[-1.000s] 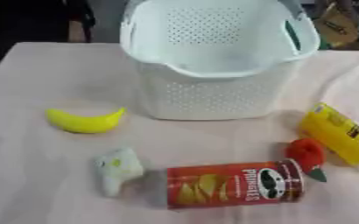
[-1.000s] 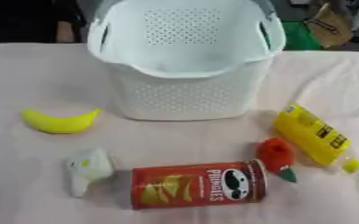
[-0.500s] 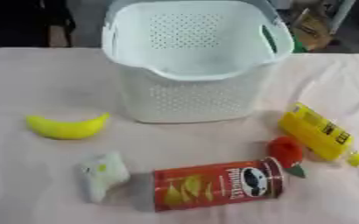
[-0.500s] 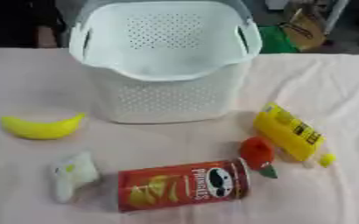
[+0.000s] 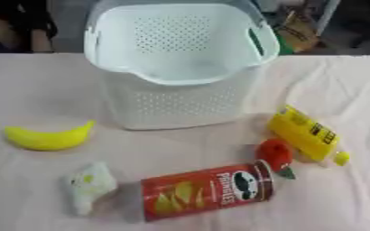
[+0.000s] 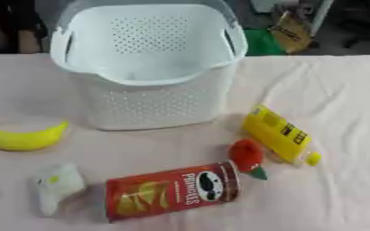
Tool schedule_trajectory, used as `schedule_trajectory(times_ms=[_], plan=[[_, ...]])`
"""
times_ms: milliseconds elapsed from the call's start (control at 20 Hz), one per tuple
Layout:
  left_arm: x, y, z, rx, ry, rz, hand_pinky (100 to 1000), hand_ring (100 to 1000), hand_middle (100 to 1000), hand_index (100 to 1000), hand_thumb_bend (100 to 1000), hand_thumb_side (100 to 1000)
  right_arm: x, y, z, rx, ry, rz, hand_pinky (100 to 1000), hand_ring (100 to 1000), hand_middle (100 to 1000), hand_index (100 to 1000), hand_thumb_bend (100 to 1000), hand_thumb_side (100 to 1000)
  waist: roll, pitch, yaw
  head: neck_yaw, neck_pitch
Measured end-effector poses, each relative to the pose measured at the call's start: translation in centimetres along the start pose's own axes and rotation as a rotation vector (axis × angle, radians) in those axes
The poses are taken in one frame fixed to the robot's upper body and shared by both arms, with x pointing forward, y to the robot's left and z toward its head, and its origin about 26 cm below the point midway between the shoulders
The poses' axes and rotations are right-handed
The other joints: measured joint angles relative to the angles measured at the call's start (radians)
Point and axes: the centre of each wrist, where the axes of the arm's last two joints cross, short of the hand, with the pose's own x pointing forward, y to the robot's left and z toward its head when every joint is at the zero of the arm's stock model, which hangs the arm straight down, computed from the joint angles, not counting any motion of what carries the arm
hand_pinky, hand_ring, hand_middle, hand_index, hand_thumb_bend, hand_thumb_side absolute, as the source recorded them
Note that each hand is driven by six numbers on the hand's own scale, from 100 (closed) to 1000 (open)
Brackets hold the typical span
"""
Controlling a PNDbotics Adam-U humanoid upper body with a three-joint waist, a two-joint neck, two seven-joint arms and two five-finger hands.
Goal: Pick up objects on the table and place them in the box.
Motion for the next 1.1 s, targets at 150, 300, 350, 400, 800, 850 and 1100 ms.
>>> schedule_trajectory(times_ms=[150,300,350,400,800,850,1100], plan=[[0.0,0.0,0.0,-0.01,0.001,0.002,704,671,683,749,100,1000,-0.1,-0.3,-0.8,0.049,-0.03,0.001,859,869,867,921,100,839,0.0,0.0,0.006,0.001,-0.001],[0.0,-0.1,0.0,-0.019,0.003,0.009,703,668,679,745,100,1000,-0.8,-0.1,-1.3,0.112,-0.054,0.009,859,870,866,920,100,830,0.0,0.0,0.009,0.001,-0.002],[0.1,-0.1,0.1,-0.024,0.003,0.012,703,668,679,745,100,1000,-1.1,0.1,-1.5,0.132,-0.062,0.01,859,870,866,919,100,830,0.0,-0.001,0.01,0.0,-0.002],[0.1,-0.1,0.1,-0.026,0.003,0.013,703,668,679,744,100,1000,-1.4,0.2,-1.6,0.15,-0.069,0.01,859,870,866,919,100,831,0.0,-0.001,0.012,0.0,-0.002],[0.1,-0.2,0.0,-0.041,0.002,0.021,703,669,680,742,100,1000,-3.7,0.8,-2.3,0.255,-0.097,0.004,861,876,873,917,100,852,-0.002,-0.006,0.025,-0.007,-0.002],[0.1,-0.2,0.1,-0.042,0.002,0.023,703,669,680,742,100,1000,-3.9,0.9,-2.4,0.262,-0.099,0.003,861,876,873,917,100,852,-0.002,-0.006,0.026,-0.008,-0.002],[0.3,-0.5,-0.1,-0.051,-0.003,0.043,702,670,683,742,100,1000,-4.0,-0.4,-4.4,0.154,-0.165,0.002,870,894,886,923,100,894,0.002,-0.006,0.042,-0.043,-0.002]])
